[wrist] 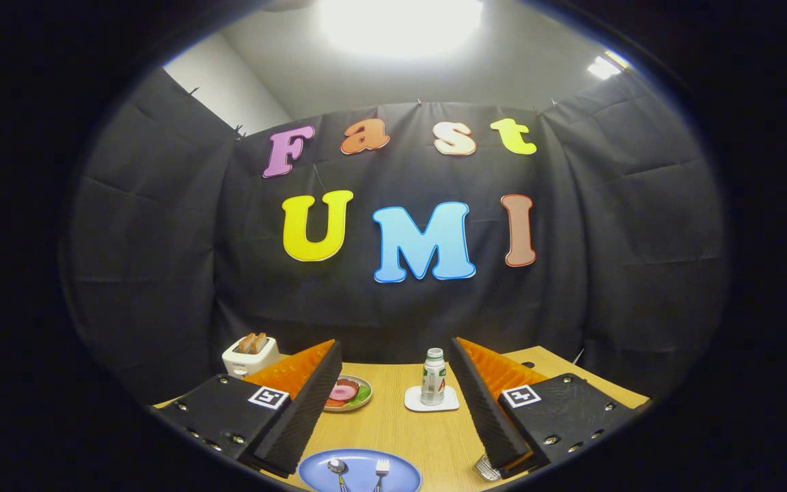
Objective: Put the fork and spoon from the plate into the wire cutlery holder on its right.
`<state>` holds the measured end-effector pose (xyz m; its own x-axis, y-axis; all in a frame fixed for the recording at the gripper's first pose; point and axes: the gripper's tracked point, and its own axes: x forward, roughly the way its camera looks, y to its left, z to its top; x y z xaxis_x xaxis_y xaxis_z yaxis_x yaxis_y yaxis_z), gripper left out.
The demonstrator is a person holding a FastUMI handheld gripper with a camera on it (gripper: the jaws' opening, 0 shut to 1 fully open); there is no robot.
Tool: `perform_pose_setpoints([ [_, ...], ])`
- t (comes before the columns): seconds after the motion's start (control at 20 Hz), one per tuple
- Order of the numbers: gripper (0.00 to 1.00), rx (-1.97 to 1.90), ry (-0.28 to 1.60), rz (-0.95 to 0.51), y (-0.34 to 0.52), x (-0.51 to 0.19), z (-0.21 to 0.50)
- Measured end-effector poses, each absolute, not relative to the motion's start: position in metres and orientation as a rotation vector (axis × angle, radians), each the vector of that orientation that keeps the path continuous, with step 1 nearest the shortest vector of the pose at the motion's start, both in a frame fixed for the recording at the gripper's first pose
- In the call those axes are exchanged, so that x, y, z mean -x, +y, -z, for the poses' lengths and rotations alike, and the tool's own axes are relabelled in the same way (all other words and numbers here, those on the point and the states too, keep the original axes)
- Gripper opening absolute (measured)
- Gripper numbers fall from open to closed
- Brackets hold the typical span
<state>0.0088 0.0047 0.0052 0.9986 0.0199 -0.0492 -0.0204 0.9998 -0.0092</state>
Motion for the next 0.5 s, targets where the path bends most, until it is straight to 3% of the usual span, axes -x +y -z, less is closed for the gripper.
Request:
perform_pose_setpoints([
  [0.5,0.98,0.015,0.185,-0.022,-0.001,-0.003,0.033],
])
